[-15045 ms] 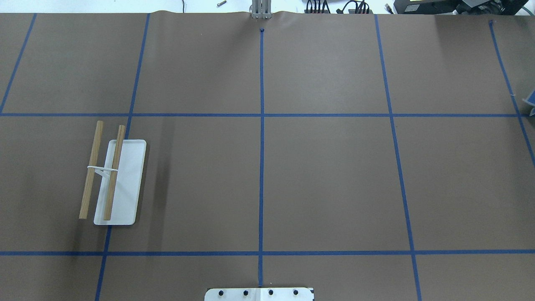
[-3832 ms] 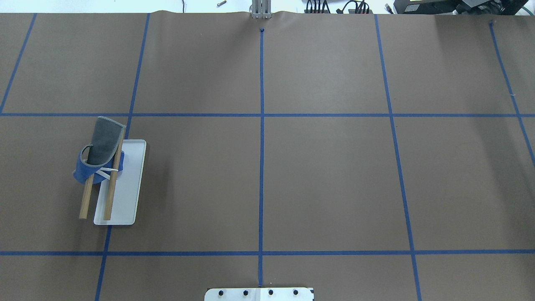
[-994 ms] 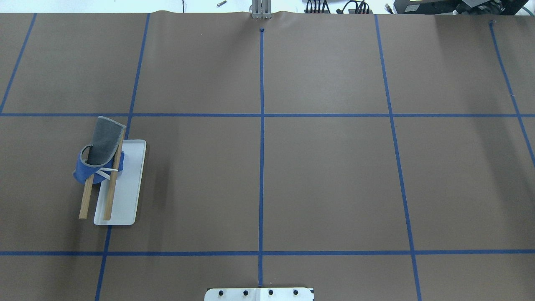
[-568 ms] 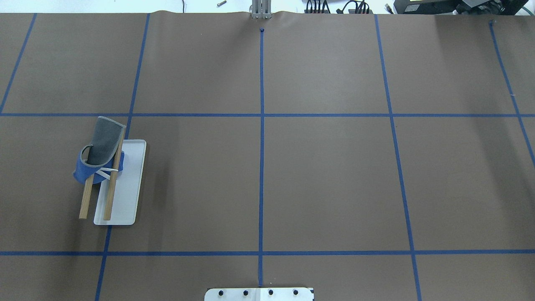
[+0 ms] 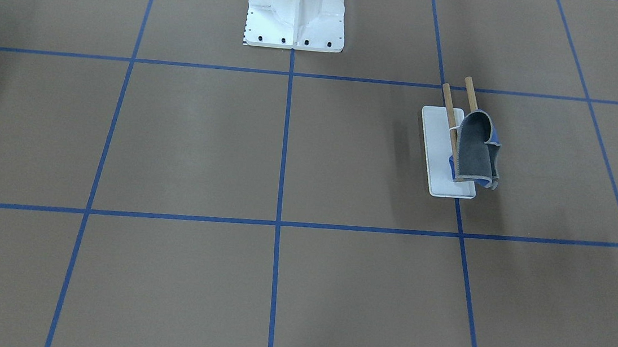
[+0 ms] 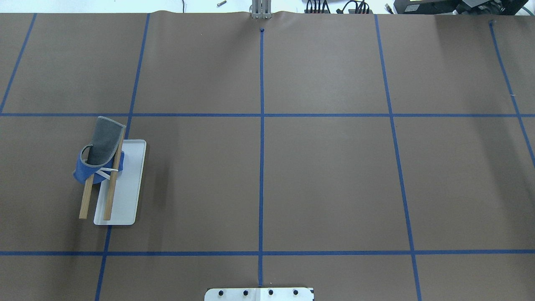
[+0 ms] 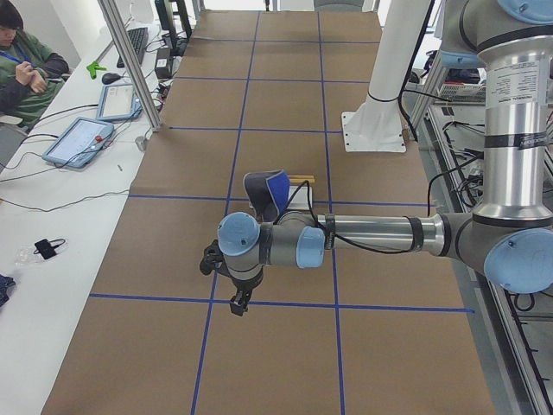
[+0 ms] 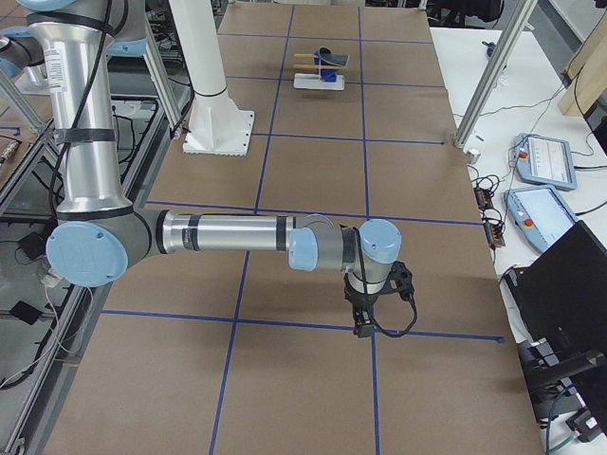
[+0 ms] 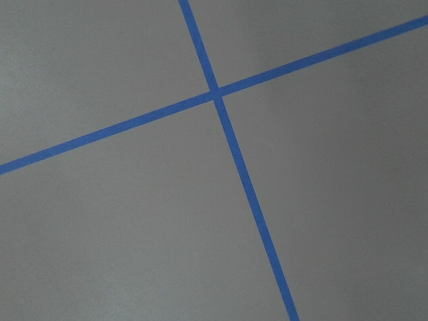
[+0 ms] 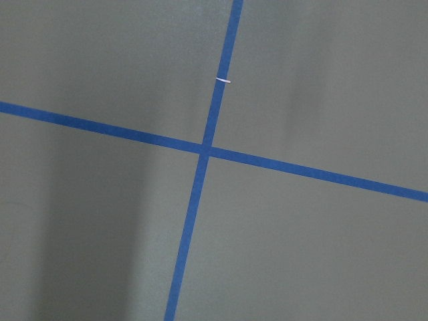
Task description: Hang towel on rack
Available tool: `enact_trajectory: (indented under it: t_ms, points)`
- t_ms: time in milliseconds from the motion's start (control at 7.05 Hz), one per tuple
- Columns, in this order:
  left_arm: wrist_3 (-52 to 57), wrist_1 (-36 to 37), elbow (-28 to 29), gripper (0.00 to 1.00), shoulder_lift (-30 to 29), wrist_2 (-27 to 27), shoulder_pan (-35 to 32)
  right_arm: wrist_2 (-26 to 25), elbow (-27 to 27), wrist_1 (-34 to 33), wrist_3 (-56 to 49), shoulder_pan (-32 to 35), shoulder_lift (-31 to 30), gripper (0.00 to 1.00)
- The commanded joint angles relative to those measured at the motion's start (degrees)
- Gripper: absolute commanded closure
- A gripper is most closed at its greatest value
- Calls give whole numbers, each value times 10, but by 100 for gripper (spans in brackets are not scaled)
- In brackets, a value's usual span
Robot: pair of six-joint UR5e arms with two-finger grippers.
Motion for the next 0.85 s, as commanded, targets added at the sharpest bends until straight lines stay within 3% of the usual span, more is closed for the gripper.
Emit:
enact_trajectory:
  t_ms: [0,710]
  points:
    - [0,0,1,0,0,1,0,0,2,0,0,0,0,0]
    - [0,0,0,0,-1,19,0,0,5,1,0,0,-2,0]
